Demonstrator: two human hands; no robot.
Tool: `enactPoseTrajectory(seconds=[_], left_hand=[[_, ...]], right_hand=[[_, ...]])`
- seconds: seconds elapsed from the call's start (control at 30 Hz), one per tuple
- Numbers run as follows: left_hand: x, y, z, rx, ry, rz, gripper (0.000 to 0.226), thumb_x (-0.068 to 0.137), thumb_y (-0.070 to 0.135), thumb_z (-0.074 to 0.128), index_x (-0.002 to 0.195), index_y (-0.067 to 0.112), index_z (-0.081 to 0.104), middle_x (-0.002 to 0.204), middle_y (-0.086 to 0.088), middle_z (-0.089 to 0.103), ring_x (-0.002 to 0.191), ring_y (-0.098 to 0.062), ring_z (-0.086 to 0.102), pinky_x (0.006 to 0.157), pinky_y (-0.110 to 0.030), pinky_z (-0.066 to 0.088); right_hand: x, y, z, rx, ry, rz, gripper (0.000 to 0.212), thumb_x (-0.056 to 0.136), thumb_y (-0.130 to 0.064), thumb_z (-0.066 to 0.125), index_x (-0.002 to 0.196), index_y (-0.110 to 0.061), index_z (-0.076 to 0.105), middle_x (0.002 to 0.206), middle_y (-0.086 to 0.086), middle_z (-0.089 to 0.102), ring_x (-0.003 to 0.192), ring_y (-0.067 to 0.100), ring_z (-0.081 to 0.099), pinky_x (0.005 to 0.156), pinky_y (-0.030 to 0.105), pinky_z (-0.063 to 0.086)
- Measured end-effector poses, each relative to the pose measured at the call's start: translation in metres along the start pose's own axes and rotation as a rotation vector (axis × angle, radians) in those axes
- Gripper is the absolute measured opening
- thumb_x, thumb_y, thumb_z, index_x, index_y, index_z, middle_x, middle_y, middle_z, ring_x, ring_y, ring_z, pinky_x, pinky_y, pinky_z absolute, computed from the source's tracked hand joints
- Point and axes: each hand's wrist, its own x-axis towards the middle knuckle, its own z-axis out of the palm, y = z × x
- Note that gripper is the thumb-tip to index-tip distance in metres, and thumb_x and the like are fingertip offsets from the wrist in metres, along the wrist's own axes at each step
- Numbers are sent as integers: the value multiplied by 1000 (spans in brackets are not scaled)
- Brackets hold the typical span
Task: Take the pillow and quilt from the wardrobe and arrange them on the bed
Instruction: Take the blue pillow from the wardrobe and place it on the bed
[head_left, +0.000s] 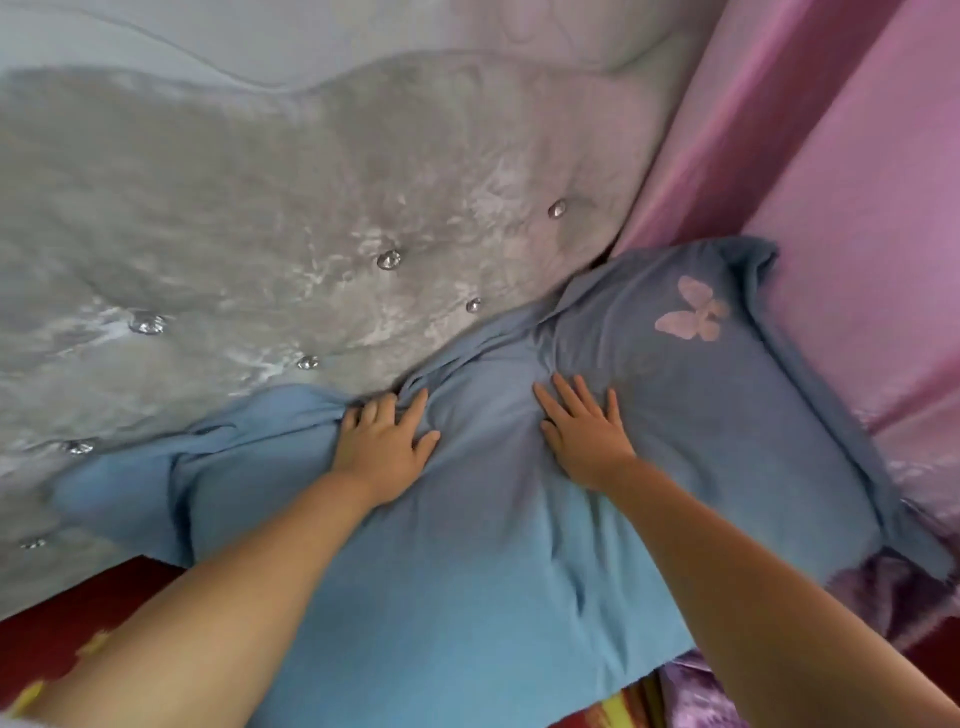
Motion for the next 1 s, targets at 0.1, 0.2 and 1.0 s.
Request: enactPoseTrajectory(seconds=[0.1, 0.2, 1.0], left_hand=[[8, -2, 23, 54, 6, -6, 61, 93, 56, 31, 148, 30, 26, 141, -13, 43, 129, -30, 39, 104, -47, 30], [10, 0, 46, 58, -36, -18, 59, 94, 56, 29, 147, 29, 27, 139, -15, 45, 127, -33, 41, 101, -50, 34], [-224, -28, 73, -1262, -72, -991, 91, 74, 72, 53, 135, 6, 42, 131, -17, 57, 117, -34, 56, 99, -41, 46]], right_hand=[[18, 2, 17, 16, 31, -6, 51, 103, -40, 19, 152, -35, 9, 163, -6, 4, 150, 18, -2, 117, 57, -4], [27, 4, 32, 11, 31, -15, 50, 103, -39, 19, 152, -35, 11, 163, -6, 4, 151, 19, -2, 116, 58, -6], [-119, -106, 60, 97, 117, -34, 41, 104, -19, 33, 144, -16, 42, 157, -4, 30, 148, 14, 18, 119, 45, 11]])
